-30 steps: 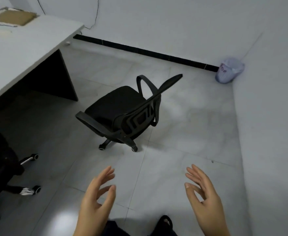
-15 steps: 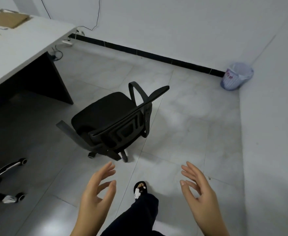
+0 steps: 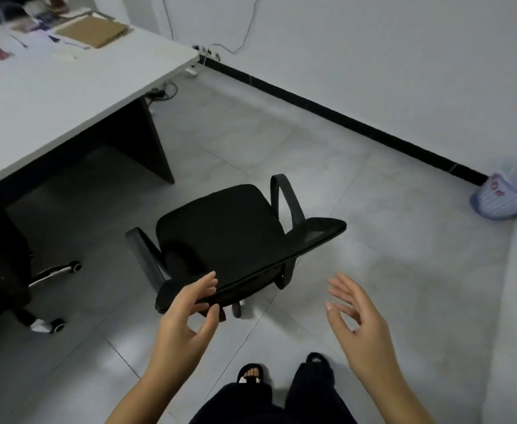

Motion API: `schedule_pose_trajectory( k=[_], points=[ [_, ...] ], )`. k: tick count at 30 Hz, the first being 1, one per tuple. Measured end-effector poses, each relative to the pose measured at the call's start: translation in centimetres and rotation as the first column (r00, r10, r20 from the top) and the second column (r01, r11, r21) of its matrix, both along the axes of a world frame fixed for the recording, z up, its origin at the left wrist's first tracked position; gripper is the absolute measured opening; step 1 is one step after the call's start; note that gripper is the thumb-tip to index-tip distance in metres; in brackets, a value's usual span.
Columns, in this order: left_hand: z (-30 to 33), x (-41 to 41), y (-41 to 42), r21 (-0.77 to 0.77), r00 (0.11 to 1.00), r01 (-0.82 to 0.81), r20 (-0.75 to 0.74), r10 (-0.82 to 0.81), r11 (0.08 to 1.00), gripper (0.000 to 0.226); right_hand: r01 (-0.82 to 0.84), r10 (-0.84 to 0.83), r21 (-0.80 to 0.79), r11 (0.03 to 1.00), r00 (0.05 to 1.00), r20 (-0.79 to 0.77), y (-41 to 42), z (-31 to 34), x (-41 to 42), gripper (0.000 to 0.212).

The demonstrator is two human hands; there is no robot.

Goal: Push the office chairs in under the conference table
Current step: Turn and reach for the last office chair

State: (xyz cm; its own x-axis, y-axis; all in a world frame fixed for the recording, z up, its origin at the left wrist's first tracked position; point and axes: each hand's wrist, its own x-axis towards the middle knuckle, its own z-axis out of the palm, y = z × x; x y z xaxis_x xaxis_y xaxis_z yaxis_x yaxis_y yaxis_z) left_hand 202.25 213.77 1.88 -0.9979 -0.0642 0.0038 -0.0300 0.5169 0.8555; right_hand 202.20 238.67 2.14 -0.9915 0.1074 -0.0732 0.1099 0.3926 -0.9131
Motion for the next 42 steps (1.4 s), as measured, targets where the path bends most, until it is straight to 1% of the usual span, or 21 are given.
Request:
schedule_pose_trajectory(
  k=[3,5,6,7,8,10,11,12,13,16,19,25,30,33,36,39,42],
  points=[
    [-1.0,-1.8,0.5,-0.145,0.997,-0.062,0.037,0.068,0.987,0.058,-0.158,0.158,0.027,0.987,0.987,0.032,1.0,-0.3,-5.2,0.047],
    [-1.8,-2.7,1.1,-0.266,0.993,-0.061,0.084,0.086,0.962,0.054,-0.288,0.286,0.105,0.952,0.958,0.035,1.8,-1.0,-8.8,0.048],
    [-2.3,-3.2,1.5,-0.323,0.99,-0.054,0.108,0.094,0.945,0.052,-0.366,0.365,0.173,0.914,0.93,0.043,2.4,-1.5,-10.6,0.049],
    [-2.8,-3.6,1.9,-0.371,0.985,-0.05,0.134,0.107,0.927,0.051,-0.45,0.451,0.253,0.857,0.891,0.058,3.0,-2.1,-12.4,0.051],
    [-3.2,-4.1,2.3,-0.413,0.979,-0.047,0.163,0.124,0.909,0.05,-0.526,0.533,0.343,0.778,0.842,0.083,3.6,-2.9,-14.3,0.053],
    [-4.1,-4.9,3.0,-0.505,0.962,-0.017,0.227,0.152,0.863,0.048,-0.651,0.671,0.508,0.564,0.72,0.178,4.6,-5.2,-17.2,0.055],
    [-4.5,-5.4,3.2,-0.552,0.951,0.017,0.266,0.157,0.834,0.047,-0.678,0.718,0.577,0.456,0.663,0.212,5.0,-6.4,-18.3,0.054],
    [-4.8,-5.8,3.5,-0.591,0.939,0.048,0.302,0.165,0.805,0.046,-0.67,0.761,0.644,0.369,0.615,0.204,5.4,-7.8,-19.4,0.053],
    [-4.9,-6.3,3.8,-0.619,0.926,0.063,0.328,0.185,0.783,0.045,-0.658,0.794,0.682,0.319,0.579,0.188,5.7,-8.9,-20.3,0.053],
    [-4.9,-8.2,4.4,-0.677,0.883,0.068,0.383,0.272,0.733,0.042,-0.665,0.801,0.675,0.319,0.57,0.183,6.0,-10.5,-22.4,0.057],
    [-5.0,-9.8,4.4,-0.716,0.84,0.124,0.445,0.311,0.687,0.041,-0.653,0.83,0.708,0.268,0.53,0.174,5.5,-10.6,-23.9,0.057],
    [-6.1,-12.9,4.2,-0.738,0.779,0.086,0.469,0.416,0.67,0.046,-0.646,0.866,0.732,0.217,0.474,0.162,3.5,-10.5,-29.5,0.05],
    [-6.3,-16.9,2.5,-0.732,0.753,0.054,0.476,0.454,0.679,0.048,-0.648,0.888,0.744,0.165,0.426,0.174,0.3,-9.8,-35.6,0.046],
    [-6.8,-18.9,0.5,-0.724,0.756,0.018,0.461,0.464,0.69,0.048,-0.635,0.893,0.758,0.148,0.415,0.174,-2.1,-9.2,-38.8,0.044],
    [-7.3,-20.4,-2.2,-0.732,0.75,-0.002,0.45,0.485,0.681,0.048,-0.636,0.904,0.763,0.121,0.388,0.18,-5.1,-9.4,-41.1,0.043],
    [-7.8,-21.6,-6.2,-0.752,0.754,-0.038,0.411,0.513,0.658,0.047,-0.63,0.904,0.761,0.154,0.4,0.149,-9.1,-10.2,-42.6,0.043],
    [-7.8,-23.0,-11.0,-0.757,0.747,-0.048,0.406,0.527,0.652,0.046,-0.637,0.908,0.757,0.145,0.39,0.154,-13.7,-10.3,-44.0,0.046]
  ],
)
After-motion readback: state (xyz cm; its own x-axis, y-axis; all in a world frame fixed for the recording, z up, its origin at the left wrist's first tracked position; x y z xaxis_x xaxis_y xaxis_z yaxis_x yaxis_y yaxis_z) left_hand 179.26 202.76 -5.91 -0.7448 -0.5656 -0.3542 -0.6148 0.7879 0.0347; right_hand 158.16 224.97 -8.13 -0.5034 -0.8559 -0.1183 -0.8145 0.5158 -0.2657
